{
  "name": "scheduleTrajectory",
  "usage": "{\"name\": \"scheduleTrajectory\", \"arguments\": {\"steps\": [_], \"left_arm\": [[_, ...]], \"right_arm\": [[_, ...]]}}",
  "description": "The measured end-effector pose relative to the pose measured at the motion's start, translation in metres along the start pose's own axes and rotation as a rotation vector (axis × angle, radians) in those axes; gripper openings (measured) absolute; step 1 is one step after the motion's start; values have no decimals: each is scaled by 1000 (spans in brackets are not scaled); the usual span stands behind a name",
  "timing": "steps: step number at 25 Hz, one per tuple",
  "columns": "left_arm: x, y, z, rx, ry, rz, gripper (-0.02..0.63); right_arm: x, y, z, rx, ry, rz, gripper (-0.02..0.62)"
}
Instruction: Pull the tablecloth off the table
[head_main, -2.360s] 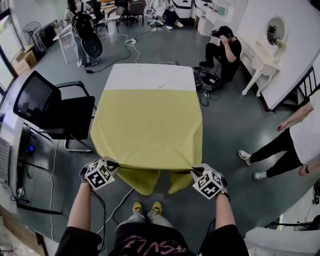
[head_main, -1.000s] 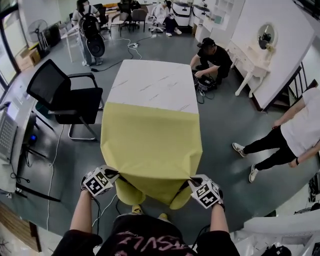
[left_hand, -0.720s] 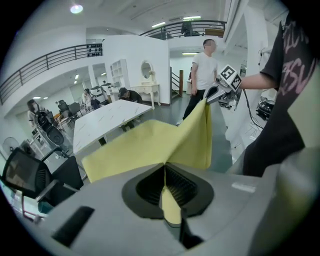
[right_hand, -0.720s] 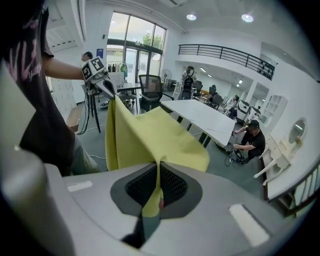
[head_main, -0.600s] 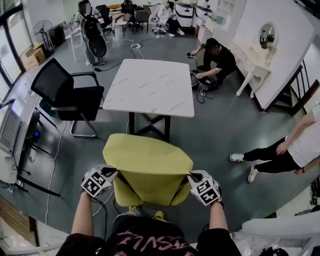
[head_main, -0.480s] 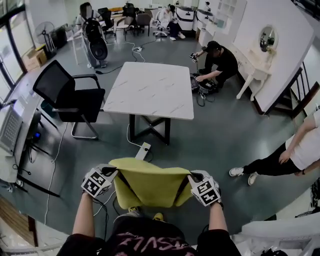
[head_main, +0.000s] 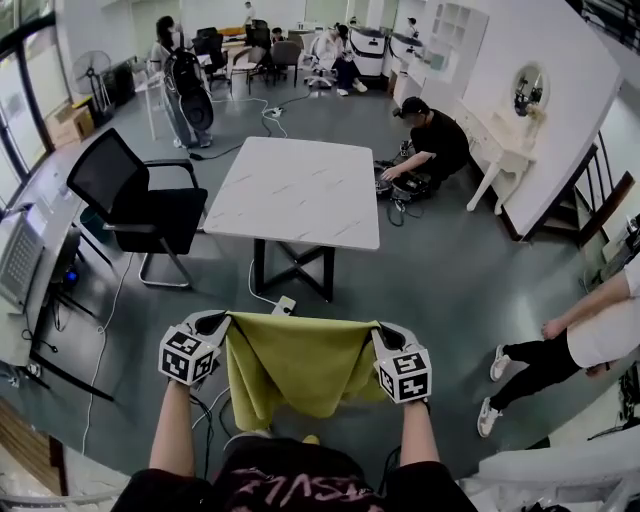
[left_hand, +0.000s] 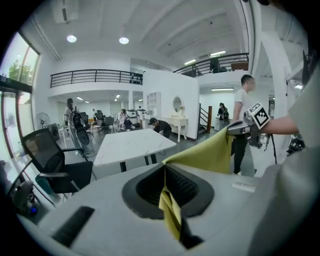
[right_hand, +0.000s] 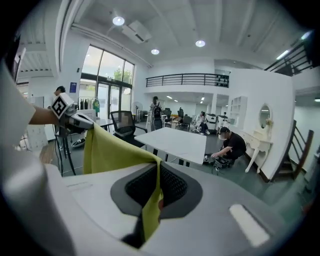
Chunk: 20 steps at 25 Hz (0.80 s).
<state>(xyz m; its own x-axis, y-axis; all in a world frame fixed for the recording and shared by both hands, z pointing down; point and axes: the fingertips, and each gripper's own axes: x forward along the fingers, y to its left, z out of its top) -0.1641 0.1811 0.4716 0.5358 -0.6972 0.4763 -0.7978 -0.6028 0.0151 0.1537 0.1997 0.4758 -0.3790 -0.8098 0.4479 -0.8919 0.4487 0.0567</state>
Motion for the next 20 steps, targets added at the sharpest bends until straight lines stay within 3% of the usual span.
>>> {"name": "scheduleTrajectory", "arguments": {"steps": [9,20], "left_arm": [[-13,10,69,-53,-219,86,8],[-28,8,113,6,-332,142,8]], "right_arm": [[-17,-22,67,87,-198,-103,17],[-38,-36,114,61,-318,-156,16]]}}
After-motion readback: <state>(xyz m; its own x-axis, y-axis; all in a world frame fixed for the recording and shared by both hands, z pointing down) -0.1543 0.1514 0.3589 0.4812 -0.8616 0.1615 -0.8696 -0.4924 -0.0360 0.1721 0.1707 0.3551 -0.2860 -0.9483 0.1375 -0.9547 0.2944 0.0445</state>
